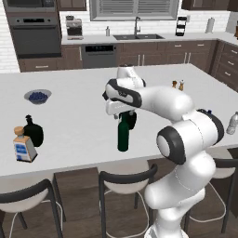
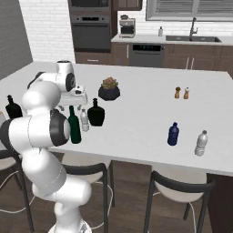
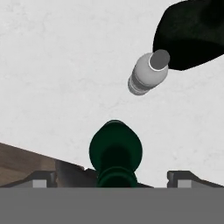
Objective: Move the plastic bottles in the middle to the plastics group, and the glass bottles in the middle to the glass group.
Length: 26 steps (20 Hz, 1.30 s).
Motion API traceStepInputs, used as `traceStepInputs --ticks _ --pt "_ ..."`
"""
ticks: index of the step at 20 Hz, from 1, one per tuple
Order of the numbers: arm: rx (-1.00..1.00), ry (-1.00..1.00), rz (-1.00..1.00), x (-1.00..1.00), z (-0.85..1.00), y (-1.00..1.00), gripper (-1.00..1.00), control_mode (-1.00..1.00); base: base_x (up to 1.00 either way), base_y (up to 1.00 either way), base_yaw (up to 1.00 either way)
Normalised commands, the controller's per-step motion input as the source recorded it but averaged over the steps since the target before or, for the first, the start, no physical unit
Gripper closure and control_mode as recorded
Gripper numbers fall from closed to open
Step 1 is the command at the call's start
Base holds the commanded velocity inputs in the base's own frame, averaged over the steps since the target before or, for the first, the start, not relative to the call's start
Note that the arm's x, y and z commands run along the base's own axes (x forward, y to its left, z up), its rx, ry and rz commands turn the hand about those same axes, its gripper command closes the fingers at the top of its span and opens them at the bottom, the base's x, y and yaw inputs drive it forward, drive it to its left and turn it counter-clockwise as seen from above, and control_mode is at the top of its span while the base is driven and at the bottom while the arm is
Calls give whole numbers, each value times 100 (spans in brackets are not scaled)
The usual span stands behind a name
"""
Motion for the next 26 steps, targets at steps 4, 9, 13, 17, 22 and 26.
traceStepInputs --ticks 4,9,13,17,22,26 --pt "0 -7 0 0 -10 0 -100 -100 0 0 0" --pt "0 -9 0 2 -9 0 -100 -100 0 0 0" --pt "0 -7 0 0 -7 0 -100 -100 0 0 0" --pt "0 0 0 5 -12 0 100 -100 0 0 0" --pt "0 0 0 1 -2 0 100 -100 0 0 0" --pt "0 0 0 -14 0 -7 100 -100 0 0 0"
